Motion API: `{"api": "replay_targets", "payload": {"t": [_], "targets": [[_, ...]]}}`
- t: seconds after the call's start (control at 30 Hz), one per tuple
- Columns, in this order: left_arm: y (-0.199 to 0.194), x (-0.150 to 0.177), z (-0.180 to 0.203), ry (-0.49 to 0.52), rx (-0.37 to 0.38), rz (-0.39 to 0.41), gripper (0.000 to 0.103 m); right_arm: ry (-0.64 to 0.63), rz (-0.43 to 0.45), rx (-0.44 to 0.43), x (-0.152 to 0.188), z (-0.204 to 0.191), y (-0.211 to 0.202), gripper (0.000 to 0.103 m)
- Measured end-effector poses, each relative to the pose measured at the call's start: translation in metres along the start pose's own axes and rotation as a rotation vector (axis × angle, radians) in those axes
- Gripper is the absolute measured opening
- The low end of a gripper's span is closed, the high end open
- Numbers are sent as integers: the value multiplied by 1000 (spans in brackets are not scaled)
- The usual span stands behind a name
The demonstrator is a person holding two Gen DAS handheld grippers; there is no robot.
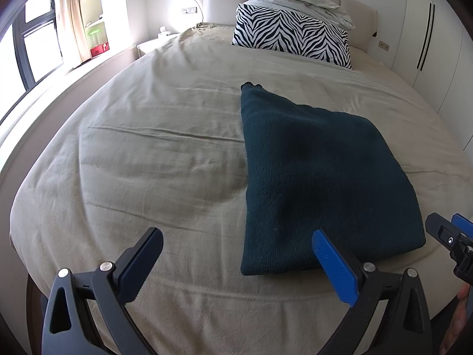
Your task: Fold small clothes
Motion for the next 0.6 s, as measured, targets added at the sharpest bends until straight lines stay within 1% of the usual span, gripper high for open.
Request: {"api": "replay_targets", "payload": {"t": [0.43,0.6], "targets": [[0,-1,1,0,1,-2,103,2,-6,-4,3,0,1,103],[1,5,-1,0,1,-6,103,3,-8,-5,3,0,0,103]]}}
Point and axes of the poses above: each gripper's, at about its wrist camera, not at the fingertips, and y roughly the way its jaws point, z to its right, x to its underside, the point moved 2 cm from there along y, roughly the way its jaws point, and after that the axes turned 10 degrees about -y, right-handed, at the moved point
